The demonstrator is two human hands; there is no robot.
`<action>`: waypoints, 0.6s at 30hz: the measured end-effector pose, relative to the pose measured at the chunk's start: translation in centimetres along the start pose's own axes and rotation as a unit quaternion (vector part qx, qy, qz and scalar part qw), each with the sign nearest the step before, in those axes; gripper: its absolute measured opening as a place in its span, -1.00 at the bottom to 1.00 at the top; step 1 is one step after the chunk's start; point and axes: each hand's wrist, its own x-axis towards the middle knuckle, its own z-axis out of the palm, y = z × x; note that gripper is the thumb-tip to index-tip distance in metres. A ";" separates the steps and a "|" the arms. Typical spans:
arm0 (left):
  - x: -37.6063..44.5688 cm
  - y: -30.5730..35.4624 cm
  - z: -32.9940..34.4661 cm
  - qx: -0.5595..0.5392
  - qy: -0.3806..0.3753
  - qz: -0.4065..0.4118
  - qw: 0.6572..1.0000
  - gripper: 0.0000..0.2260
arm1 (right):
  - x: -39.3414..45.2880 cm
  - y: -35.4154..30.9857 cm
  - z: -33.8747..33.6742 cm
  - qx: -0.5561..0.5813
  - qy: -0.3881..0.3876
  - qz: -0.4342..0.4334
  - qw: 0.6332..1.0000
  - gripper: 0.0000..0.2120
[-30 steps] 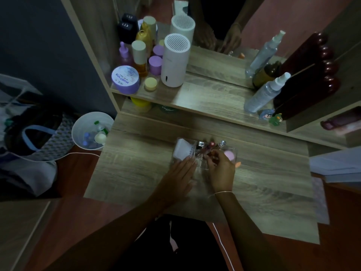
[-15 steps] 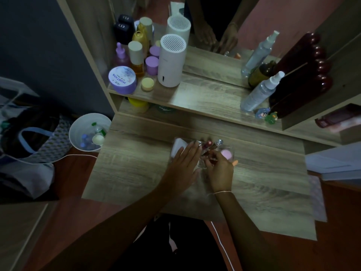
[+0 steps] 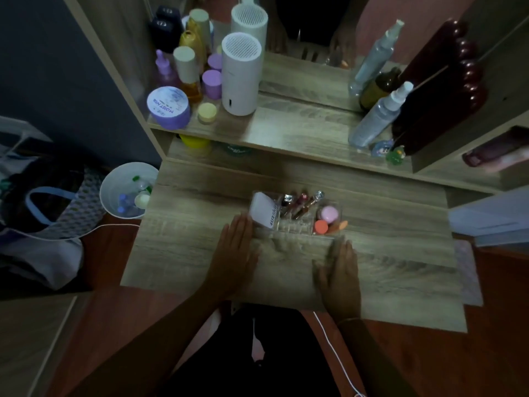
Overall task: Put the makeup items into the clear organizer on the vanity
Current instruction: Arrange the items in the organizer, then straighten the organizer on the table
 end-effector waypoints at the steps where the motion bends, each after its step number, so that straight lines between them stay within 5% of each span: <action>1: 0.1 0.1 -0.1 -0.002 -0.002 0.001 1.000 -0.38 | 0.2 0.0 0.1 0.004 -0.017 0.001 1.000 -0.28; 18: -0.4 0.6 1.0 -0.048 0.002 -0.035 0.998 -0.36 | 1.6 0.3 0.8 -0.033 -0.059 0.002 0.998 -0.25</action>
